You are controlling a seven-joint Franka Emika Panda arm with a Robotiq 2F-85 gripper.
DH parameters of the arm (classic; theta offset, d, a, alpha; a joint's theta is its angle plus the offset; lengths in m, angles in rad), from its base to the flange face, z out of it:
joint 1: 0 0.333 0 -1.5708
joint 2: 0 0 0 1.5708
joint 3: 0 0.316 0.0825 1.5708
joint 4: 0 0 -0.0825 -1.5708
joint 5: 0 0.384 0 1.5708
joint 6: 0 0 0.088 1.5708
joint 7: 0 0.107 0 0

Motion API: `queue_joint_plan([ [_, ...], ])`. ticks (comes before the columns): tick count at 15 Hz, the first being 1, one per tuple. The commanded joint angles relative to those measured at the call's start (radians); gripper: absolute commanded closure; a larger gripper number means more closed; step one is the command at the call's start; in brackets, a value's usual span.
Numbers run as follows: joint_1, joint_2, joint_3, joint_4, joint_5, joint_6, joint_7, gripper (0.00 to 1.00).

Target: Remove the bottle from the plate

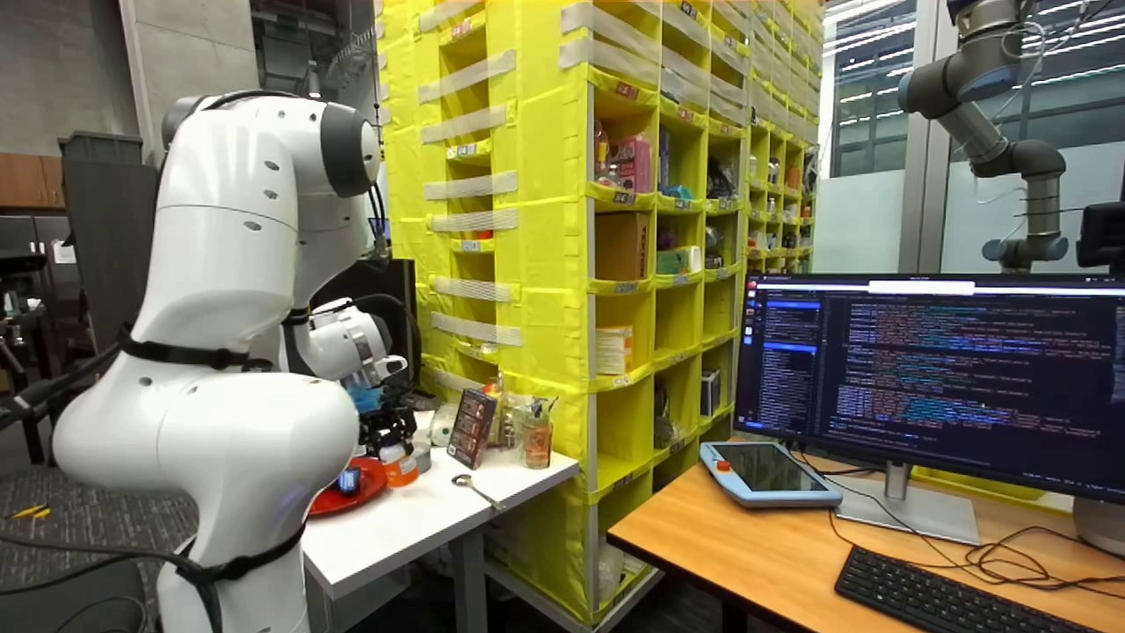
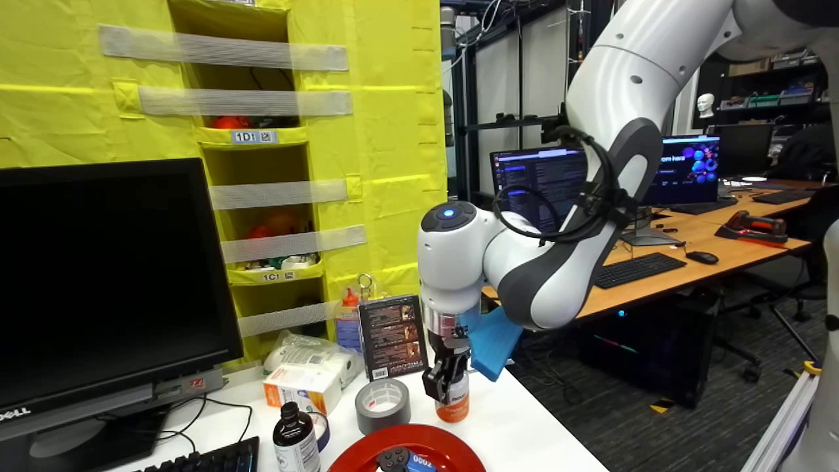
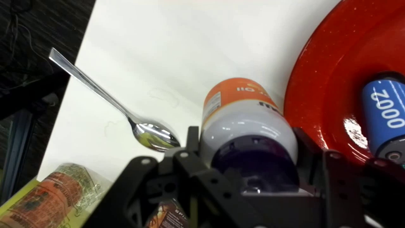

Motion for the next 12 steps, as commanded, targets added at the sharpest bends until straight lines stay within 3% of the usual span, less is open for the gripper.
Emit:
queue_joint_plan([
  [1, 0.005, -0.008, -0.023, -0.014, 0.001, 0.013, 0.002, 0.56],
  [5, 0.011, 0.009, -0.033, -0.006, -0.009, 0.019, 0.006, 0.56],
  [6, 0.014, 0.008, -0.035, -0.005, -0.013, 0.02, 0.009, 0.08],
  [12, 0.037, 0.0, -0.032, 0.015, -0.052, -0.004, 0.016, 0.0],
])
